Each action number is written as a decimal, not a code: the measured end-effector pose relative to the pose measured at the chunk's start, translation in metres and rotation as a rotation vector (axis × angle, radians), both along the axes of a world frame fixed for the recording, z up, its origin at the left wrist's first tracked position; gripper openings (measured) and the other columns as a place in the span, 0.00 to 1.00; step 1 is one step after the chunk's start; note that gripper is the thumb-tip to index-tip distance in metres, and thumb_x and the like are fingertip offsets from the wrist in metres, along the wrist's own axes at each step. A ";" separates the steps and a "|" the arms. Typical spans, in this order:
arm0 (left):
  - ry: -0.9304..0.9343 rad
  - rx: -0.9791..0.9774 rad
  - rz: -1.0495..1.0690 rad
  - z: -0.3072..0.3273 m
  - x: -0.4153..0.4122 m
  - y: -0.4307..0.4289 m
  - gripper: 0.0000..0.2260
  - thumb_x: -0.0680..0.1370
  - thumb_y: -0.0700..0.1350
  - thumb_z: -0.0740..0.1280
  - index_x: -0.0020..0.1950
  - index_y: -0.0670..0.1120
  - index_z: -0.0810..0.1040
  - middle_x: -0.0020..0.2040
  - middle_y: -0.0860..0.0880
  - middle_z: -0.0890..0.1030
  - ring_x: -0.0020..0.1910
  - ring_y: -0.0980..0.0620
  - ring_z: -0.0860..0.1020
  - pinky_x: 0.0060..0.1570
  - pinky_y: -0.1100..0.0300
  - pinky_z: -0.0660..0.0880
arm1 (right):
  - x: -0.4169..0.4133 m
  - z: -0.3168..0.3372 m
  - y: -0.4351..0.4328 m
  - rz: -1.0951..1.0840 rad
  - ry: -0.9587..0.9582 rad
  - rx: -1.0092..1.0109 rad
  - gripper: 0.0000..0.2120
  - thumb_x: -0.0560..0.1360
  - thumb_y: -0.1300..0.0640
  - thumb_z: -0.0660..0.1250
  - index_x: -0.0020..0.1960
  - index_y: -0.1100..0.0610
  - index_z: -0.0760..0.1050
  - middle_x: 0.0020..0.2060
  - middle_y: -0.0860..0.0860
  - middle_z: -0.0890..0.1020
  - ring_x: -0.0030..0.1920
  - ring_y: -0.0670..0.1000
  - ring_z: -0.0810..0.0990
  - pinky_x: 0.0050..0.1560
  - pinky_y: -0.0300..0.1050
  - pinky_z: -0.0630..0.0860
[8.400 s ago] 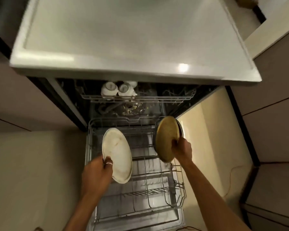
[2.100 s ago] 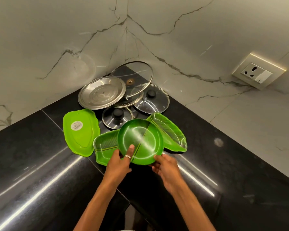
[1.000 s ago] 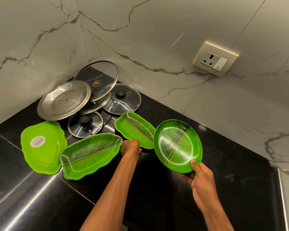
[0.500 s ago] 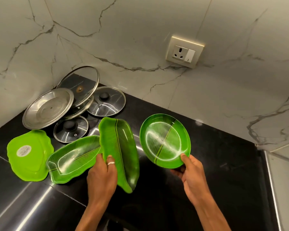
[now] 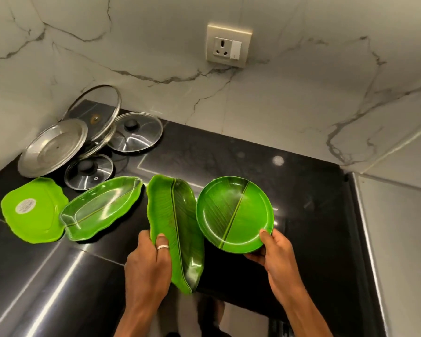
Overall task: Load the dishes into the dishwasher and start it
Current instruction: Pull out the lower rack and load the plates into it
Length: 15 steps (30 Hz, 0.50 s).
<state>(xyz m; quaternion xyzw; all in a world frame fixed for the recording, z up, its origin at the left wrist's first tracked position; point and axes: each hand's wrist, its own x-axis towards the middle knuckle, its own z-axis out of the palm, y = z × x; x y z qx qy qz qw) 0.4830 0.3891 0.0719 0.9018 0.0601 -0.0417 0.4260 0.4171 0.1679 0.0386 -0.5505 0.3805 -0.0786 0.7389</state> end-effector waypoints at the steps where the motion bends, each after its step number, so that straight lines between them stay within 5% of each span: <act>1: -0.004 -0.004 -0.028 -0.001 -0.006 0.001 0.09 0.83 0.47 0.59 0.43 0.48 0.68 0.34 0.46 0.78 0.36 0.40 0.77 0.40 0.44 0.73 | -0.013 0.000 0.001 -0.034 0.005 -0.019 0.12 0.85 0.59 0.58 0.59 0.60 0.78 0.50 0.57 0.86 0.47 0.52 0.86 0.39 0.45 0.82; 15: -0.039 -0.022 -0.336 -0.004 -0.109 0.045 0.09 0.83 0.47 0.58 0.45 0.45 0.67 0.34 0.49 0.73 0.41 0.35 0.76 0.39 0.47 0.66 | -0.184 -0.002 0.083 -0.372 0.042 -0.099 0.09 0.84 0.60 0.59 0.55 0.59 0.78 0.48 0.58 0.84 0.47 0.54 0.83 0.36 0.46 0.83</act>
